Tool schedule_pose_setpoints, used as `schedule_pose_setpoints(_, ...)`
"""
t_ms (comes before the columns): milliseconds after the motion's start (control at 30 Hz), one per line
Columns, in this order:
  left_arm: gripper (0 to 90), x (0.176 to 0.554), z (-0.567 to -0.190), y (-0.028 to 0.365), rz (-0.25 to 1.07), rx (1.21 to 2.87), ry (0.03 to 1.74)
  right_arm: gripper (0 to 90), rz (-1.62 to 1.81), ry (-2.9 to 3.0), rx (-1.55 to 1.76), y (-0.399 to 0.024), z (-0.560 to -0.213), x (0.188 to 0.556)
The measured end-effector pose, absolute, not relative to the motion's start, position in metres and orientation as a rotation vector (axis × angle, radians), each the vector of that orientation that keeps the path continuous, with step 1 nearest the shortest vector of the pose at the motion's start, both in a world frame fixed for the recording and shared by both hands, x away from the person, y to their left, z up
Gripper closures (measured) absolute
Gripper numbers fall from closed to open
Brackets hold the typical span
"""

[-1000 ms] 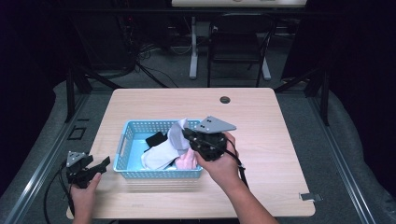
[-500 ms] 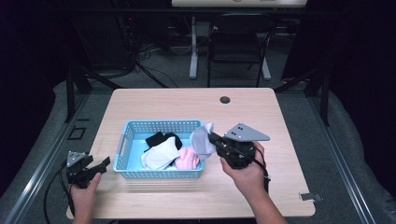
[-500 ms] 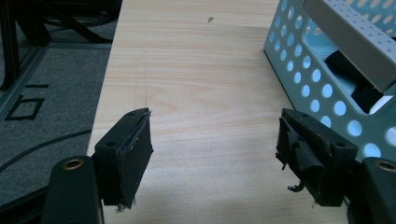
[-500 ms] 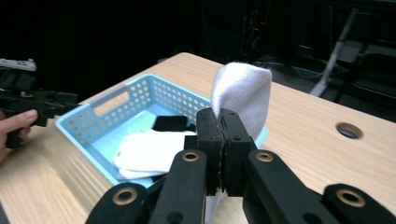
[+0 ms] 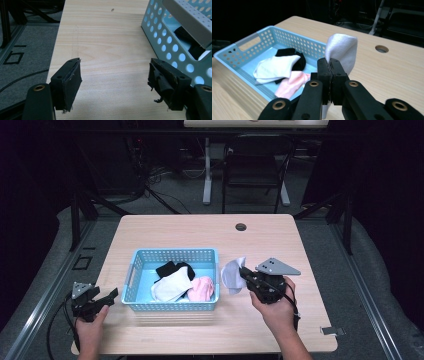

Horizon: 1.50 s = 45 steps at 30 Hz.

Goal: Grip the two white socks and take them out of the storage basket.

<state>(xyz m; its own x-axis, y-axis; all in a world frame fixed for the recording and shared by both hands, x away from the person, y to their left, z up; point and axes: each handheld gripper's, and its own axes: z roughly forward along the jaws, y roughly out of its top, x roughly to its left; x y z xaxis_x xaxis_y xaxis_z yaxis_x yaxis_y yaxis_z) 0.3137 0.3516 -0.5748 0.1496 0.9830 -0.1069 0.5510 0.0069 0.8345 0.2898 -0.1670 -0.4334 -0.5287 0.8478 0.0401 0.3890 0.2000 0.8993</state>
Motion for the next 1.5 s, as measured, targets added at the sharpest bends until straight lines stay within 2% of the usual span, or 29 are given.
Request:
schedule_pose_setpoints(300, 26.4, 0.314, -0.575, 0.351, 0.699, 1.645, 1.499, 88.4, 1.229, 2.059, 1.243, -0.180, -0.469, 0.301)
schedule_pose_setpoints(800, 26.4, 0.314, -0.575, 0.352, 0.700, 1.642, 1.497, 88.0, 1.059, 1.964, 1.580, -0.241, -0.535, 0.327)
schedule_pose_setpoints(1100, 26.4, 0.313, -0.574, 0.352, 0.696, 1.645, 1.502, 86.5, 1.043, 1.939, 1.655, -0.248, -0.547, 0.334)
schedule_pose_setpoints(1167, 26.4, 0.314, -0.574, 0.352, 0.697, 1.645, 1.502, 73.7, 1.049, 1.914, 1.652, -0.248, -0.547, 0.333)
schedule_pose_setpoints(1200, 26.4, 0.314, -0.574, 0.352, 0.697, 1.645, 1.502, 73.7, 1.049, 1.914, 1.652, -0.248, -0.547, 0.333)
schedule_pose_setpoints(1233, 26.4, 0.314, -0.575, 0.352, 0.698, 1.644, 1.498, 68.7, 1.057, 1.896, 1.640, -0.248, -0.546, 0.332)
schedule_pose_setpoints(1267, 26.5, 0.314, -0.575, 0.351, 0.701, 1.644, 1.499, 59.5, 1.052, 1.854, 1.602, -0.248, -0.545, 0.331)
schedule_pose_setpoints(1333, 26.4, 0.314, -0.575, 0.352, 0.700, 1.643, 1.499, 53.1, 1.052, 1.826, 1.591, -0.246, -0.544, 0.330)
schedule_pose_setpoints(1500, 26.4, 0.313, -0.575, 0.352, 0.695, 1.647, 1.503, 50.2, 1.050, 1.843, 1.581, -0.240, -0.540, 0.331)
